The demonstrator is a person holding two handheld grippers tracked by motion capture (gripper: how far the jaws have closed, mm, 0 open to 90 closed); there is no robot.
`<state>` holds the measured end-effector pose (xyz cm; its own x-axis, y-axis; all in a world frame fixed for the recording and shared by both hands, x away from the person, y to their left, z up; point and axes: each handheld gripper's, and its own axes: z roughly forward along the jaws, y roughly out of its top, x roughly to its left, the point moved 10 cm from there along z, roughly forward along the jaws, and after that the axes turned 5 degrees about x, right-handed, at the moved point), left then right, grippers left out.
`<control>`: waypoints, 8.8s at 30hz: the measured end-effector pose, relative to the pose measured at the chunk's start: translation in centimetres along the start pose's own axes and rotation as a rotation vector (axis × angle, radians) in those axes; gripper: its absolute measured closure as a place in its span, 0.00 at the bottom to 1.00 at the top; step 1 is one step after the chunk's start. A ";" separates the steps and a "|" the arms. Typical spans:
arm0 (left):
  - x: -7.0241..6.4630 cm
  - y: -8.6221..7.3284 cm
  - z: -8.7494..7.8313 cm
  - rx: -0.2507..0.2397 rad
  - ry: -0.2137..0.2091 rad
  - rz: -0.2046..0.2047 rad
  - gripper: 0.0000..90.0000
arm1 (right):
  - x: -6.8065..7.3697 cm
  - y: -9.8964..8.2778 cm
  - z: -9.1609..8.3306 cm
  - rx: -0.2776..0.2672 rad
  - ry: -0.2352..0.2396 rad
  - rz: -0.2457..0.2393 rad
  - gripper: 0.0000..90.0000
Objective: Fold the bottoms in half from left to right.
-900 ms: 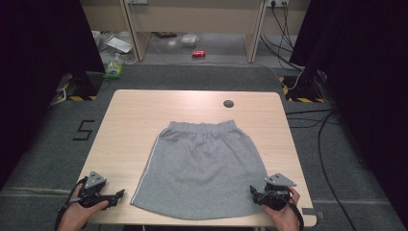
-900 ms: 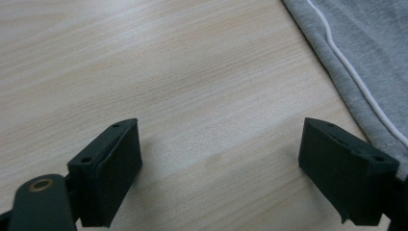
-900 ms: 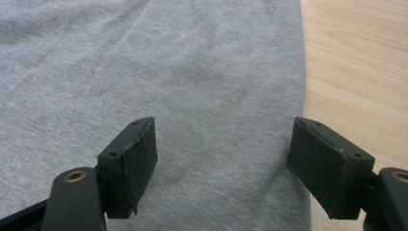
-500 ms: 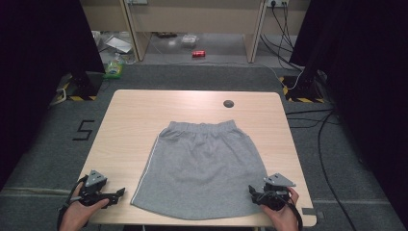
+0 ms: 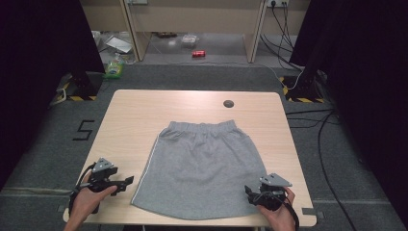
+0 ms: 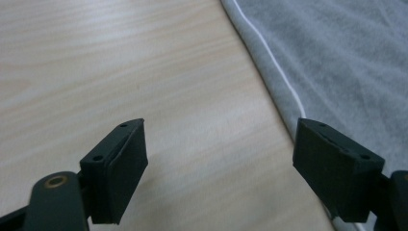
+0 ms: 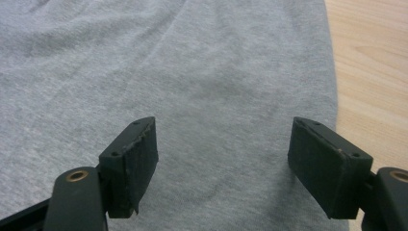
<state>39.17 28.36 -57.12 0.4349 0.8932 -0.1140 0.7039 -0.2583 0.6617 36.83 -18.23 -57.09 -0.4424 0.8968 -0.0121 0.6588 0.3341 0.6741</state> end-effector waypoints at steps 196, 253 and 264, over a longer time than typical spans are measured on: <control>-0.6 17.9 16.3 0.168 -0.010 -0.020 0.90 | 34.9 7.6 8.2 0.006 0.544 -0.432 0.93; -24.2 31.5 20.5 0.094 -0.156 0.056 0.88 | -2.4 0.3 -7.5 -0.328 0.135 0.257 0.94; -23.3 31.8 18.3 0.060 -0.191 0.079 0.65 | -3.5 -1.5 -7.8 -0.294 0.070 0.252 0.94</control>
<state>61.69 -7.45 -46.99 0.5849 0.7847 -0.2054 0.6928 -0.3516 0.6296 32.61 -24.18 -52.31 -0.3363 0.9147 0.2241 0.5539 -0.0004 0.8326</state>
